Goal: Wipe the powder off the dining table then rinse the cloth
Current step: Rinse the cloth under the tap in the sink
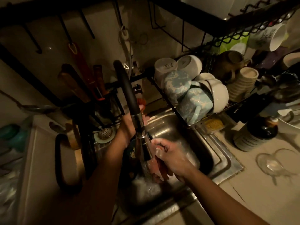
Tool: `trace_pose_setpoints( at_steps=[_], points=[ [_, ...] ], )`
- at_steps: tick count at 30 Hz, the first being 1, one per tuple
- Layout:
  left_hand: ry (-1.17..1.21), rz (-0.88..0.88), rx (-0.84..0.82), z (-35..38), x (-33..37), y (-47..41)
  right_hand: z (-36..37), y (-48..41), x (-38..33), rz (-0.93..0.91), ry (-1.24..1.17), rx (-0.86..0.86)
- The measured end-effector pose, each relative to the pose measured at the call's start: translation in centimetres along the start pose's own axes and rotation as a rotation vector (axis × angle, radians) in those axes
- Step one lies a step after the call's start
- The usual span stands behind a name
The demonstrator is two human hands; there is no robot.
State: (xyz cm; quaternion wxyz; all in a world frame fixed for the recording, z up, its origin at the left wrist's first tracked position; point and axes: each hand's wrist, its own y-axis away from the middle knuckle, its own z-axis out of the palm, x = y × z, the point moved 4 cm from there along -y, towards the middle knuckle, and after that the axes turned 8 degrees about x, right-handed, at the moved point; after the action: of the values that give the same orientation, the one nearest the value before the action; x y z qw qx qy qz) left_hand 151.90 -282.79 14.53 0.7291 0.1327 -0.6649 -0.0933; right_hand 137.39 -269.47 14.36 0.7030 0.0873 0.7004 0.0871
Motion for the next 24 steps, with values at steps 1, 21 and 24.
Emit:
trace_pose_setpoints(
  at_steps=[1,21,24],
  points=[
    [0.007,-0.049,0.008,-0.3,-1.4,2.1,0.4,0.1,0.0,0.0,-0.005,-0.021],
    [0.287,-0.275,0.114,-3.5,-11.2,12.8,1.0,-0.4,5.8,0.002,0.08,0.001],
    [0.22,-0.2,0.069,-2.8,-11.7,11.9,0.8,0.3,6.1,0.118,-0.08,-0.014]
  ],
)
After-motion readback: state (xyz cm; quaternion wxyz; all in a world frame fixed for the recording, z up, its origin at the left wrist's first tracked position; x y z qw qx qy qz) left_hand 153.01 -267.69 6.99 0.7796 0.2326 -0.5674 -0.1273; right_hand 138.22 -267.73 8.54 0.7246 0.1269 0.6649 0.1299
